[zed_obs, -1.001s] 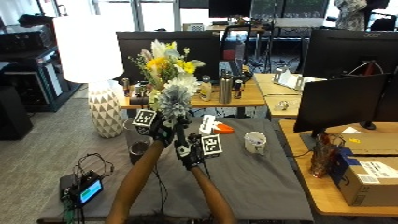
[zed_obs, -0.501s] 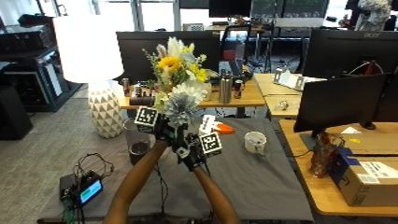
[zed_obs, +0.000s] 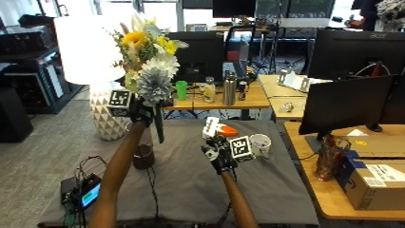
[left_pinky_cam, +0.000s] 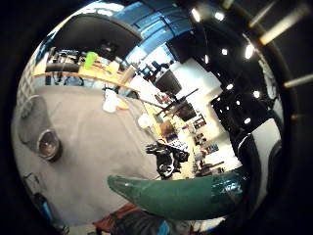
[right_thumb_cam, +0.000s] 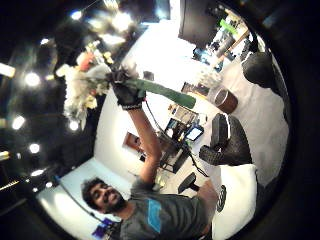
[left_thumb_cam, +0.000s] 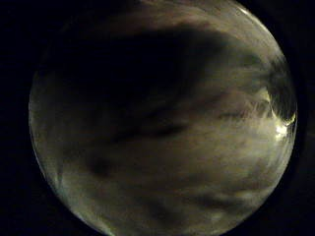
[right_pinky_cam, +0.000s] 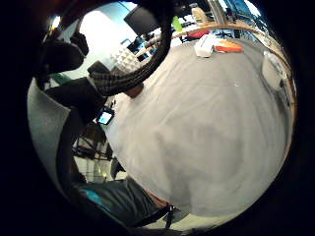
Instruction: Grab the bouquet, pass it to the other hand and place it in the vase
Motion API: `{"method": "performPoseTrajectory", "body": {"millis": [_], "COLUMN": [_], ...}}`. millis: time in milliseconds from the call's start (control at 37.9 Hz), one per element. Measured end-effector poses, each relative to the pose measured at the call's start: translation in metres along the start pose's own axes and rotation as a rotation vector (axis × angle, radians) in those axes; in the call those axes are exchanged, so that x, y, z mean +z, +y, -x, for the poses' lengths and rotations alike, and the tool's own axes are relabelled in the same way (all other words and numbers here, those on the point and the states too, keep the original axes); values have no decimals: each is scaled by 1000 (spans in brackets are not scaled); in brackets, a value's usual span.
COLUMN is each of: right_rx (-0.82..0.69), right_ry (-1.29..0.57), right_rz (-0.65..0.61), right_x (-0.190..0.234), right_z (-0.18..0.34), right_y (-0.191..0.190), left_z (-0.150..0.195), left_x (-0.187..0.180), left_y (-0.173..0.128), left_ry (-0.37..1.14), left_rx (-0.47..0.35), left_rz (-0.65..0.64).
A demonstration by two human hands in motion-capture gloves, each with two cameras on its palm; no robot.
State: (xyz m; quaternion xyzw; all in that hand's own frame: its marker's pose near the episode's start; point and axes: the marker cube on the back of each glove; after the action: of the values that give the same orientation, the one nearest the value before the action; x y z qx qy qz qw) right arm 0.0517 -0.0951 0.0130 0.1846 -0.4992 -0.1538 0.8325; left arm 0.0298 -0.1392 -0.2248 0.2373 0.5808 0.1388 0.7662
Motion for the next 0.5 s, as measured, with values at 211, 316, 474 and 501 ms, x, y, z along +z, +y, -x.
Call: {"method": "performPoseTrajectory", "body": {"millis": [211, 316, 474, 501], "right_rx": [49, 43, 59, 68], "right_ry": [35, 47, 38, 26], "right_rz": [-69, -89, -88, -87], "right_x": [-30, -36, -39, -40], "right_z": [-9, -14, -9, -4], "right_y": [5, 4, 7, 9], "left_z": [-4, 0, 7, 9], "left_x": [-67, -98, -134, -140], "left_y": [-12, -21, -32, -33], "left_ry": [-22, -21, -33, -40], "left_rx": [-53, -46, -47, -47], "left_rz": [-167, -237, -346, -367]}}
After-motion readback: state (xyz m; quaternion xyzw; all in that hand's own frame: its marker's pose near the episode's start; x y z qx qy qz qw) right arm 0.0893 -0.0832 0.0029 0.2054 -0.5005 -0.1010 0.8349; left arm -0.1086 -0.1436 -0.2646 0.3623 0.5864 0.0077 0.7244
